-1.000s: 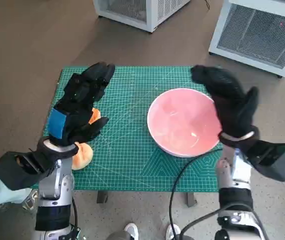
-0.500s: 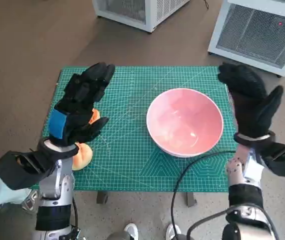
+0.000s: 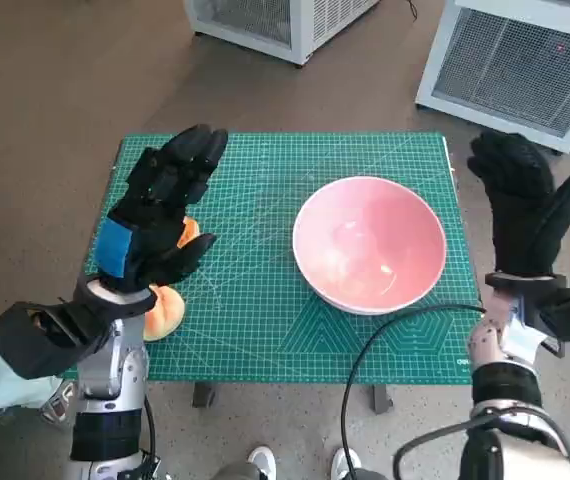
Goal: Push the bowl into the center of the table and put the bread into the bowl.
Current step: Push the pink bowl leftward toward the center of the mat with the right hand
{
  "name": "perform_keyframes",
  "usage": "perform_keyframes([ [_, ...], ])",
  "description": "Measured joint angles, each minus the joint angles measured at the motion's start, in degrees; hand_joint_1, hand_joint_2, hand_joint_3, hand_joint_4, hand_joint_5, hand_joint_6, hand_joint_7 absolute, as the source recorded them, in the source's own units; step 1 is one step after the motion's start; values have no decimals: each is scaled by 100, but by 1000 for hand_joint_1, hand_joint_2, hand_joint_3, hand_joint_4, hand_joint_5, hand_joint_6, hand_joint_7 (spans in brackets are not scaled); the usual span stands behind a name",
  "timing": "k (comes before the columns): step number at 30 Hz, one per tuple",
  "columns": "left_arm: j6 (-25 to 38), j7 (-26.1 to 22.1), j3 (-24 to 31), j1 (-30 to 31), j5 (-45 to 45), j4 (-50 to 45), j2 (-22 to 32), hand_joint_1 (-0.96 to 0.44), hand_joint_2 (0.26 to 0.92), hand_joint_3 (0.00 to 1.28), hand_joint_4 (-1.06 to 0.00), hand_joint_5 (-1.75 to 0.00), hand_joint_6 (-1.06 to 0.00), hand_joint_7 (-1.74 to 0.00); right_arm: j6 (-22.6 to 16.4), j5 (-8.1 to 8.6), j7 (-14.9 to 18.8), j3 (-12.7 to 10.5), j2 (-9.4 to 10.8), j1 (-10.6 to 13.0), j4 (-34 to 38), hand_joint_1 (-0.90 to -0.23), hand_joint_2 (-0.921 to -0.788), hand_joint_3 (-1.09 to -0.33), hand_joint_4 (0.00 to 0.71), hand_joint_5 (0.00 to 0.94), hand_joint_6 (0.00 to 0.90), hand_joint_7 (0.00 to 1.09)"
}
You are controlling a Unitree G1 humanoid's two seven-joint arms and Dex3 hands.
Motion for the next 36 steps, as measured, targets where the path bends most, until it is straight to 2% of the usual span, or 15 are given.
perform_keyframes([
  [5,1,0,-3,0,0,0,0,-603,921,268,-234,0,-159,-480,382,-86,-246,-38,7,-76,246,-627,-921,-871,142,0,11,511],
  [9,2,1,-3,-1,0,0,0,-605,921,268,-234,0,-159,-481,790,-49,-326,-178,61,-136,380,-654,-921,-829,139,0,12,523],
  [12,3,1,-2,-1,0,0,1,-607,921,268,-234,0,-159,-482,1168,91,-320,-347,117,-194,455,-655,-921,-811,137,1,21,531],
  [17,10,0,7,-1,0,0,14,-607,921,268,-234,0,-158,-483,1782,367,-311,-652,217,-335,525,-602,-921,-831,140,2,26,533],
  [22,20,-3,25,-1,0,-5,23,-605,921,266,-235,0,-159,-483,2228,520,-313,-858,302,-484,589,-601,-921,-848,153,8,35,532],
  [28,45,-9,53,0,-18,-54,43,-602,921,265,-239,-2,-159,-483,2584,586,-314,-998,396,-628,669,-620,-921,-842,153,7,47,535],
  [36,46,-5,92,22,-22,-149,63,-601,921,266,-248,-6,-161,-485,2755,578,-336,-1108,558,-692,704,-604,-921,-835,117,1,33,520],
])
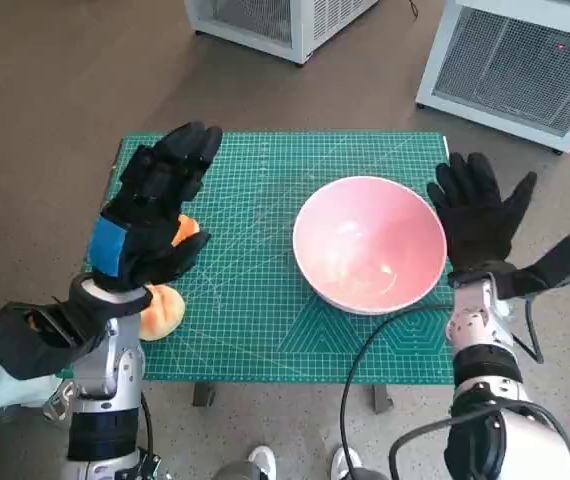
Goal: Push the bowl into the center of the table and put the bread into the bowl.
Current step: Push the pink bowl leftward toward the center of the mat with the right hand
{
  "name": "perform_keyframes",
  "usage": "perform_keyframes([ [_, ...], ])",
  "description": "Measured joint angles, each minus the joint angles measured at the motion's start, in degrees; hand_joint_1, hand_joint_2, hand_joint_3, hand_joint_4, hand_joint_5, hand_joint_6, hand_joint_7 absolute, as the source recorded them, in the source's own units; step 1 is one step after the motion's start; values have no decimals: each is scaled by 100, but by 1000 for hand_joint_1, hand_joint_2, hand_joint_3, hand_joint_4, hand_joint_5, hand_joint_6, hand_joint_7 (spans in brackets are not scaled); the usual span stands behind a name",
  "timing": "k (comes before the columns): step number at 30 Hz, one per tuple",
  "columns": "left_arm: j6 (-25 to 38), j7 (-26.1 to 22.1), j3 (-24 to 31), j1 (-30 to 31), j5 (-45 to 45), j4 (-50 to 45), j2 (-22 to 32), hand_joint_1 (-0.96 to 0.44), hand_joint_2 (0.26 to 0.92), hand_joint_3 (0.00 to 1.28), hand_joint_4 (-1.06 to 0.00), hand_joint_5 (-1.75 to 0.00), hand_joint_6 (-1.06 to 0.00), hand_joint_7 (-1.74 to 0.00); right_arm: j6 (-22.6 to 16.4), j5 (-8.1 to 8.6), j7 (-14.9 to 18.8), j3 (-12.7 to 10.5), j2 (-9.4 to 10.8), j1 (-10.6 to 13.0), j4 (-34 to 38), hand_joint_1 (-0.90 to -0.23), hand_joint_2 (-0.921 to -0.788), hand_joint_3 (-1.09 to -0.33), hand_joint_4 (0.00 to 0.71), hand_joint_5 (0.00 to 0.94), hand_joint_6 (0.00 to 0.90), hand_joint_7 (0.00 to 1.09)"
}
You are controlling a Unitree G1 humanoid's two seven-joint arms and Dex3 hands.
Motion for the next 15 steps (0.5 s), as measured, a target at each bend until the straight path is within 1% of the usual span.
perform_keyframes([
  [7,-1,31,23,114,13,-164,8,-607,921,267,-254,-9,-160,-483,153,1,-39,-45,183,-96,29,-590,-921,-829,117,5,51,520],
  [11,-1,103,30,214,49,-251,13,-608,921,268,-255,-8,-157,-481,244,2,-73,-71,292,-141,42,-601,-921,-823,142,16,47,511],
  [15,13,178,37,316,76,-368,30,-610,921,269,-255,-8,-155,-481,343,2,-133,-124,367,-195,60,-606,-921,-856,160,20,59,500],
])
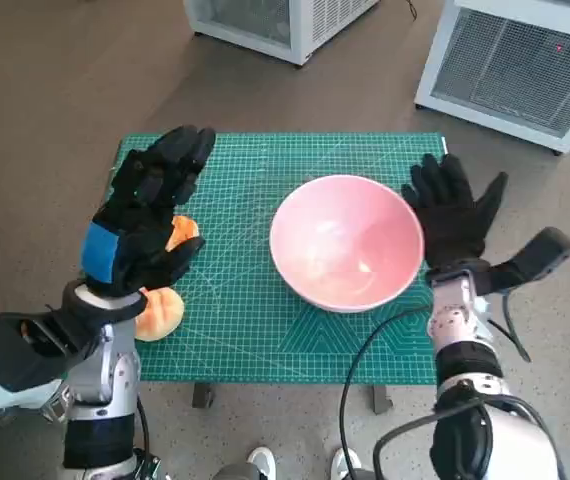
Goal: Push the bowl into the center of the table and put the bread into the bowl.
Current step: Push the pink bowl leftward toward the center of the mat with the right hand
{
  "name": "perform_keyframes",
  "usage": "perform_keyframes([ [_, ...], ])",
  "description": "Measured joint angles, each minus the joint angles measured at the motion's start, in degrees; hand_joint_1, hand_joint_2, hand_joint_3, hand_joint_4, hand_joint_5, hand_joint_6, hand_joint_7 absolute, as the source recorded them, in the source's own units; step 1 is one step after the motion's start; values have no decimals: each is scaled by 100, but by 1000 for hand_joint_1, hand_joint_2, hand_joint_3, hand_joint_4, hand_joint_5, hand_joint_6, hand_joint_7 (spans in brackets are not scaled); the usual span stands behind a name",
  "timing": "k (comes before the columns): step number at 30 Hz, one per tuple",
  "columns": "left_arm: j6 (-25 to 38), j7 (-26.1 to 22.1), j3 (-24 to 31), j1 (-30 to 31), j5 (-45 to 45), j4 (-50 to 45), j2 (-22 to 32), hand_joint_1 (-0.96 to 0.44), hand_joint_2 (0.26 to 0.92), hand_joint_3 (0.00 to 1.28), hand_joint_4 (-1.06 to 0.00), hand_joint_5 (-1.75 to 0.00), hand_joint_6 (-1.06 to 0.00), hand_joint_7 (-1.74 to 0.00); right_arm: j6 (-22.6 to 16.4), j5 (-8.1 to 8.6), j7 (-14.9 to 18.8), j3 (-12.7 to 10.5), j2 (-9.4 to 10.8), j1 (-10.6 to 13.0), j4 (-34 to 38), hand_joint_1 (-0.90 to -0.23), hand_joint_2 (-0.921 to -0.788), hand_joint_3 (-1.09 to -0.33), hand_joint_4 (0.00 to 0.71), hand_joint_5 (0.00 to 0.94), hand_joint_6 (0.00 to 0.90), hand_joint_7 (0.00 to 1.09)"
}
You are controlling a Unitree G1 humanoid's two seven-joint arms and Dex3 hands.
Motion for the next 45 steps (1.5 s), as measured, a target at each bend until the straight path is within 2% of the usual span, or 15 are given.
perform_keyframes([
  [6,88,134,19,149,5,-233,46,-604,921,271,-252,-6,-158,-490,120,1,-47,-66,88,-126,14,-585,-921,-927,162,11,76,474],
  [12,194,260,58,303,4,-505,85,-592,921,270,-253,-4,-143,-544,166,-3,-48,-111,159,-207,20,-566,-921,-941,138,1,80,459],
  [25,387,573,92,604,37,-899,106,-574,921,262,-263,-8,-127,-602,157,-35,1,-88,385,-305,43,-570,-921,-908,123,0,91,460],
  [34,411,738,94,715,170,-1042,107,-579,921,267,-263,-7,-127,-614,151,-201,0,-5,522,-351,60,-561,-921,-930,115,0,84,452],
  [45,420,805,86,758,196,-1061,80,-578,921,260,-260,-5,-121,-626,197,-271,20,59,462,-387,63,-585,-921,-865,130,3,163,391],
])
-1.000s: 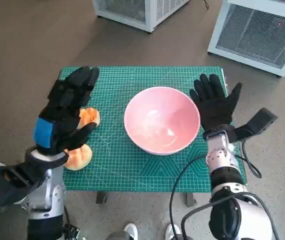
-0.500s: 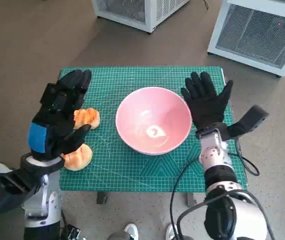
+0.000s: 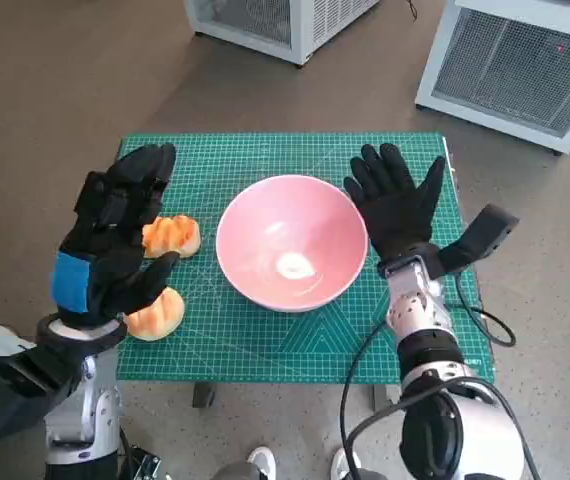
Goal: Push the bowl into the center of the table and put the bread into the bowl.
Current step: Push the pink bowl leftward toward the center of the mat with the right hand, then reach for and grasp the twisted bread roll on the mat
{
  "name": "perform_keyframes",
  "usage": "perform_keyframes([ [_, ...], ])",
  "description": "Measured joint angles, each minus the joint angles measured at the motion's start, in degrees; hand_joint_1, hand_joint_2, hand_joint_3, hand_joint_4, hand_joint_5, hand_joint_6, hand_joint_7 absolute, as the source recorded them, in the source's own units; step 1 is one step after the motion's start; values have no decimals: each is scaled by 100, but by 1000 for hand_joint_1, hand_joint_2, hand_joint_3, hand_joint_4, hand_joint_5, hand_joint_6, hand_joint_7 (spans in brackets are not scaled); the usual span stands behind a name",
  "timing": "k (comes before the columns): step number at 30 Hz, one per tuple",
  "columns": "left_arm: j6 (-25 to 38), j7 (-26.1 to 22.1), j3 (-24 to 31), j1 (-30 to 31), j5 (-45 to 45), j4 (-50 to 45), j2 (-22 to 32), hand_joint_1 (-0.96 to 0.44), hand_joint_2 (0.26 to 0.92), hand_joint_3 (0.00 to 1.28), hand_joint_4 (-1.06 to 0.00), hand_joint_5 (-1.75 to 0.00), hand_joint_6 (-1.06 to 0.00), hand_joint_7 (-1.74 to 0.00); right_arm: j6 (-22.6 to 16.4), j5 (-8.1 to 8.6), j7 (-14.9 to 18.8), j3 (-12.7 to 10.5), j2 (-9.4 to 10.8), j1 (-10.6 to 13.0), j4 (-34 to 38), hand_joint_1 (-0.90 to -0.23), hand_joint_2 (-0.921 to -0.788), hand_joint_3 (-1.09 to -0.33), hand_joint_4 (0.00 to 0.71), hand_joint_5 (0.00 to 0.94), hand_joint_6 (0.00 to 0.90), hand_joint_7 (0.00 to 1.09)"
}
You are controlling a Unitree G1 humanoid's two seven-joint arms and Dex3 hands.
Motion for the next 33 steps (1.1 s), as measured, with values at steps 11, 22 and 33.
perform_keyframes([
  [11,26,-3,-33,-13,-30,18,-98,-584,921,253,-259,-4,-115,-637,-907,-529,164,482,-243,-20,-140,-586,-921,-850,157,13,193,403],
  [22,-66,-108,-86,-212,-28,302,-129,-601,921,266,-263,-6,-97,-643,-2463,-1127,570,1194,-490,65,-513,-641,-921,-848,187,7,105,528],
  [33,-247,-219,-99,-462,-20,653,-130,-609,921,267,-265,-6,-102,-652,-3020,-841,1433,1387,-483,359,-1153,-712,-921,-825,204,5,8,668],
])
